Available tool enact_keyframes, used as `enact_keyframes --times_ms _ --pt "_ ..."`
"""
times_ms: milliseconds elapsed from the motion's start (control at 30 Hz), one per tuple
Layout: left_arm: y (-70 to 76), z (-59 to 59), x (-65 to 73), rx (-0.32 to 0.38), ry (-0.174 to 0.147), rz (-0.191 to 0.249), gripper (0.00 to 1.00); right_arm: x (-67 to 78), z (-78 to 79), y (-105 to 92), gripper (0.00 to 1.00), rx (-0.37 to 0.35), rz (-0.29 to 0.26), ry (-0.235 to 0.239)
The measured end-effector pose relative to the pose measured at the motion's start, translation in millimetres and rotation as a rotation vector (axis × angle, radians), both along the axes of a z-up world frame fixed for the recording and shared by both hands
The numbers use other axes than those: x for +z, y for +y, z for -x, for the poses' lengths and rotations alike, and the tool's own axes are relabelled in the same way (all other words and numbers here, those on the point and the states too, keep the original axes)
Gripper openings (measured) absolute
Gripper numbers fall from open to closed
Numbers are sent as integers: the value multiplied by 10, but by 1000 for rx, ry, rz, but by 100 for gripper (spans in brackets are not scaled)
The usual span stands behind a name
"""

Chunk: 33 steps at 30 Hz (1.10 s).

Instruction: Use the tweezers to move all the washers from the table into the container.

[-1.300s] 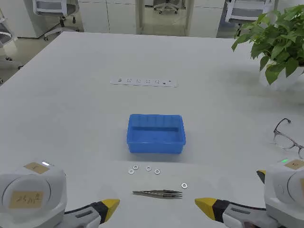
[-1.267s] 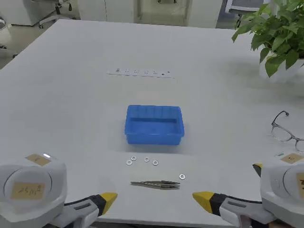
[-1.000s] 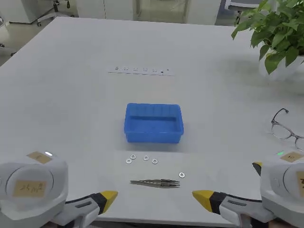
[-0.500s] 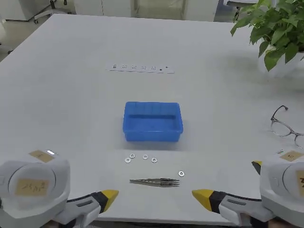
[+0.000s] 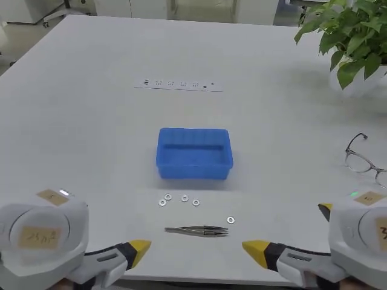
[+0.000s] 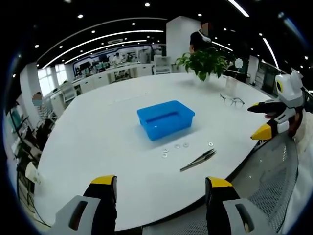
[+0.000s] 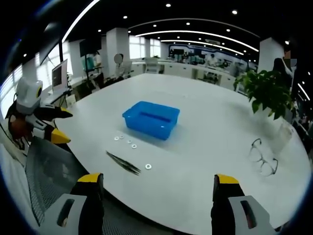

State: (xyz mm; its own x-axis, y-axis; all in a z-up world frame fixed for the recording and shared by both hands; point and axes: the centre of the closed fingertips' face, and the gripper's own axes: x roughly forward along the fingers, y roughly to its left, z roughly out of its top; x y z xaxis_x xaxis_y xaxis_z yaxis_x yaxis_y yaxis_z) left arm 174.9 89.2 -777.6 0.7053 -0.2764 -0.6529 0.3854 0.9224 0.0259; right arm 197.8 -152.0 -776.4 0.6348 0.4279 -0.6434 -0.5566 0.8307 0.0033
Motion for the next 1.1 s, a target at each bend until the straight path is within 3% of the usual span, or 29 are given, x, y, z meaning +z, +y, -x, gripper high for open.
enact_keyframes --times_ms 767,933,1100 --pt "-149 -184 -45 -61 8 4 83 -49 -65 -14 96 -17 -17 15" --pt "-191 -255 -79 -87 8 -11 85 -88 -82 -23 96 -15 -11 27" --pt "-252 -293 -192 -161 40 -51 80 -130 -91 -31 95 -6 6 41"
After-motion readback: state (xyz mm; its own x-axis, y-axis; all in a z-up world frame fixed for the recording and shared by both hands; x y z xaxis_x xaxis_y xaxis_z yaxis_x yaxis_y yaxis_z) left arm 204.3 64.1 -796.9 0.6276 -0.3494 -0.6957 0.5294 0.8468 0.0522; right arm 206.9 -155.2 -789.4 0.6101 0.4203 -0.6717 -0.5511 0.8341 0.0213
